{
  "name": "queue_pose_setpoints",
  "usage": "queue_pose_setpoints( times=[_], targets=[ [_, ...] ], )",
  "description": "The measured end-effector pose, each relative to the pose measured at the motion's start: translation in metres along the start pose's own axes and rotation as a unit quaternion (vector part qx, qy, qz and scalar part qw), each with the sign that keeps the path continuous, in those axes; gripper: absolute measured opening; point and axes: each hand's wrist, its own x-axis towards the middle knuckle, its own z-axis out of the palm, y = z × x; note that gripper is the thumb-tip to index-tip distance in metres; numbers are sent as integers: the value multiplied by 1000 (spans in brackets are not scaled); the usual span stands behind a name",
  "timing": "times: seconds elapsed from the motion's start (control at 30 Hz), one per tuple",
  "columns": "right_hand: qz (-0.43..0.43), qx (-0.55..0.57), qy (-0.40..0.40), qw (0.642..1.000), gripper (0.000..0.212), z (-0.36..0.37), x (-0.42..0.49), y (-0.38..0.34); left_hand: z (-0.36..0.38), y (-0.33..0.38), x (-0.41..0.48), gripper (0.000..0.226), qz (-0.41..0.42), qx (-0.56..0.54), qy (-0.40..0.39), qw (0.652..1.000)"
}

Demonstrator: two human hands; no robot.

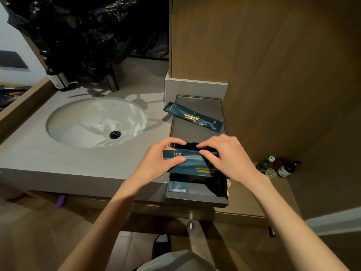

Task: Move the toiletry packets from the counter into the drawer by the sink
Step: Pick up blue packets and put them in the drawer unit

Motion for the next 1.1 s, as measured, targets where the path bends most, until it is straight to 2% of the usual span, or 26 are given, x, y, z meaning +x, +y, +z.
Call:
queue_pose_setpoints(
  times=[0.07,0.17,0.3,0.4,0.47,0.57,0.67,0.87,1.03,1.1],
  targets=[
    [33,85,-55,994,21,1,-6,3,-1,4,4,35,18,4,10,1000],
    [65,178,-75,979,11,2,-15,5,1,9,11,33,-4,-39,44,998],
    [136,249,-68,956,22,0,-24,9,6,2,17,30,-65,-149,99,982],
    [224,318,-121,913,32,2,-33,23,10,-20,14,38,-127,-102,91,982],
    [282,352,-165,877,27,7,-38,31,18,-33,9,45,-183,-58,66,979],
    [329,368,-203,846,19,19,-37,34,35,-47,1,56,-231,-29,24,972],
    [371,384,-161,830,17,38,-27,30,45,-56,-2,63,-256,-31,-1,966],
    [444,424,-66,786,15,78,-2,17,45,-60,-4,60,-230,-27,2,973],
    [460,339,-12,821,23,107,13,17,42,-68,-6,59,-217,-40,-7,975],
    [476,343,7,810,25,113,18,15,41,-73,-6,60,-226,-57,-9,972]
  ],
)
